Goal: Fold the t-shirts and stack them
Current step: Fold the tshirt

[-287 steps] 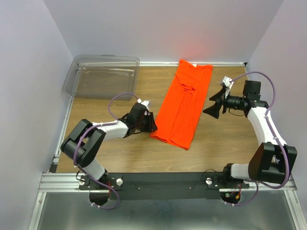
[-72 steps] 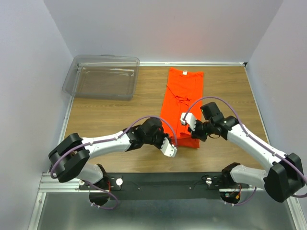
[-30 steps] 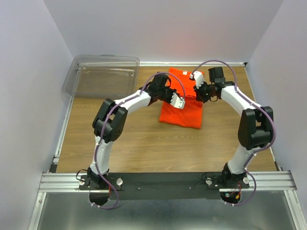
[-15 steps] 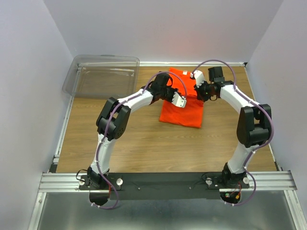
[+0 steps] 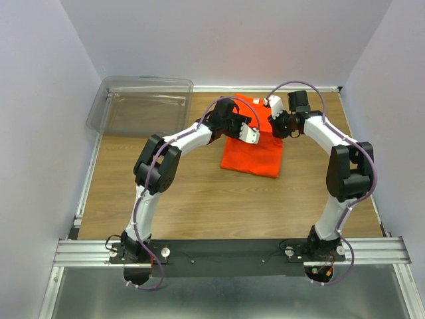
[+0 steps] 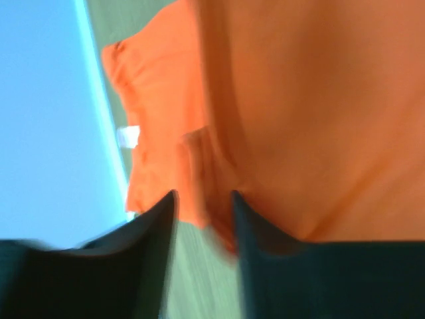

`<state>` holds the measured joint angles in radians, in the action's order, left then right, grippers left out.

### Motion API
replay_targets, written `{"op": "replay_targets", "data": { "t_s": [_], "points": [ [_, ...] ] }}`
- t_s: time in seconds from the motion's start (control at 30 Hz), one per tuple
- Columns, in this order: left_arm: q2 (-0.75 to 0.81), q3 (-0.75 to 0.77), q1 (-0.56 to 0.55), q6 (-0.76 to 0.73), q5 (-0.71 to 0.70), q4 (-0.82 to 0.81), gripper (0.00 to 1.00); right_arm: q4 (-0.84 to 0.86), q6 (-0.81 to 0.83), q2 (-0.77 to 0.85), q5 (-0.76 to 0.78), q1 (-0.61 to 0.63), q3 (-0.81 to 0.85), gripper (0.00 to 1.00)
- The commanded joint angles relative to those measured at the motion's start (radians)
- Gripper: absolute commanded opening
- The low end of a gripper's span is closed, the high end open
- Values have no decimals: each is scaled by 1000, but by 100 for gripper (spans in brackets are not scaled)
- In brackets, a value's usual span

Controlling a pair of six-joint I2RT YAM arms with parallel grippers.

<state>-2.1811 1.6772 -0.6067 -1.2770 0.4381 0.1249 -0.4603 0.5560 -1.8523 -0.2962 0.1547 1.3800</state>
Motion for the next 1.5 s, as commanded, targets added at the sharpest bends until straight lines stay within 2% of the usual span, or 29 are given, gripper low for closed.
{"op": "replay_targets", "data": {
  "t_s": [0.0,0.03,0.07,0.1,0.17,0.23,0.3,0.37,0.4,0.5,0.63,0.83,0.93,1.23,1.47],
  "points": [
    [-31,53,15,177,-174,-161,66,79,-98,-38,81,-21,37,29],
    [-28,62,13,188,-197,-178,67,80,-119,-39,101,-23,40,34],
    [-20,68,15,212,-255,-226,68,118,-163,-41,147,-26,47,52],
    [-13,69,15,225,-283,-249,69,135,-180,-41,169,-27,53,57],
    [21,46,13,235,-379,-293,73,153,-202,-35,183,-43,65,59],
    [87,6,15,270,-430,-376,73,160,-226,-21,180,-55,71,59],
    [171,-52,13,354,-443,-384,72,157,-228,25,123,-67,53,58],
    [228,-89,13,402,-310,-348,71,128,-168,66,-13,-73,16,57],
    [250,-126,12,431,-271,-309,69,105,-92,83,-131,-75,-5,56],
    [280,-171,5,551,-150,-260,63,69,-74,107,-236,-73,-59,49],
    [201,-175,4,669,-148,-237,59,23,-93,70,-265,-75,-45,44],
    [37,-18,27,691,-75,-15,61,22,-110,79,-273,-73,-59,51],
    [6,19,41,679,-1,21,61,20,-107,62,-265,-75,-64,53],
    [-77,91,42,694,-68,44,61,20,-105,56,-277,-75,-62,55],
    [-123,176,42,713,-69,99,54,20,-110,77,-281,-78,-65,55]
  ]
}}
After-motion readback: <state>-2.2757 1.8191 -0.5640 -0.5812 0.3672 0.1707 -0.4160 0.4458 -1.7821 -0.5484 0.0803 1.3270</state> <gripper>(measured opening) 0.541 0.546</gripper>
